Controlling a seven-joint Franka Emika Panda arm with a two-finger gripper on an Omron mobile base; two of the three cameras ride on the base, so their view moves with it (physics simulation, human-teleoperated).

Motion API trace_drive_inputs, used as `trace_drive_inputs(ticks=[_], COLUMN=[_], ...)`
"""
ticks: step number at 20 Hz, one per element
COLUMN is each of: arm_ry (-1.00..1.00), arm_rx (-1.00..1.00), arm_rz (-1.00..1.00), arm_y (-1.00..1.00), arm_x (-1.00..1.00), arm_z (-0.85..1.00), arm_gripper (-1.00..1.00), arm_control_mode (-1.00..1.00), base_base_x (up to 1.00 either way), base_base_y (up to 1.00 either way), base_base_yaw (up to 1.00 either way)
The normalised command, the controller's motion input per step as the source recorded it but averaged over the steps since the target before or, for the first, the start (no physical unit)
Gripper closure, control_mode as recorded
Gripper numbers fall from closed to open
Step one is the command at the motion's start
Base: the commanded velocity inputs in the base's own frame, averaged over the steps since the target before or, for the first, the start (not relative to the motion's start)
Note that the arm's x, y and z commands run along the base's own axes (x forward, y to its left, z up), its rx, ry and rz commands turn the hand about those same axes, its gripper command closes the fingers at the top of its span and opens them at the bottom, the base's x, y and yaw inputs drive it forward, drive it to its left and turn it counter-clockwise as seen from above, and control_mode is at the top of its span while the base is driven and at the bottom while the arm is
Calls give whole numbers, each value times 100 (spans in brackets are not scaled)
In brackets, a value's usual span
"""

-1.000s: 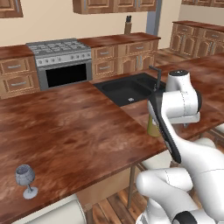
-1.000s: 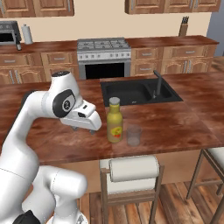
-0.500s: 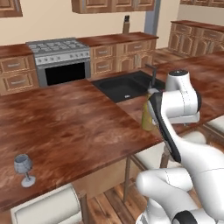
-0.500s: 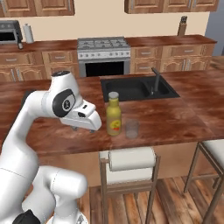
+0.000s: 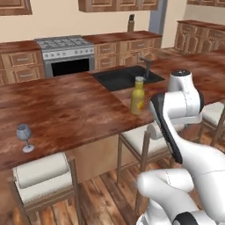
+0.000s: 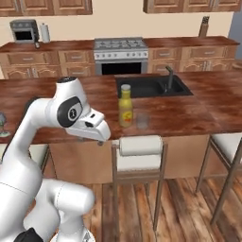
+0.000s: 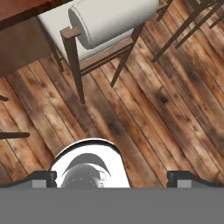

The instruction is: There is a wine glass and glass cup on the dining counter. Place the wine bottle next to the wine glass and the juice bottle next to the glass cup.

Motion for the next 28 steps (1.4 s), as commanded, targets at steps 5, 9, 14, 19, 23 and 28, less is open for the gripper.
trace_drive_inputs(ticks=[5,9,14,19,23,28], arm_ry=[0,0,0,0,0,0], arm_rx=[0,0,0,0,0,0], arm_rz=[0,0,0,0,0,0], arm_y=[0,0,0,0,0,0], arm_x=[0,0,0,0,0,0], arm_z=[0,0,0,0,0,0], arm_gripper=[-100,-100,-100,-100,-100,-100], arm_control_mode=[100,100,100,100,100,100], base_base_x=[-34,-20,-2,6,9,8], base_base_y=[3,42,86,94,94,94], base_base_yaw=[74,71,25,1,0,0])
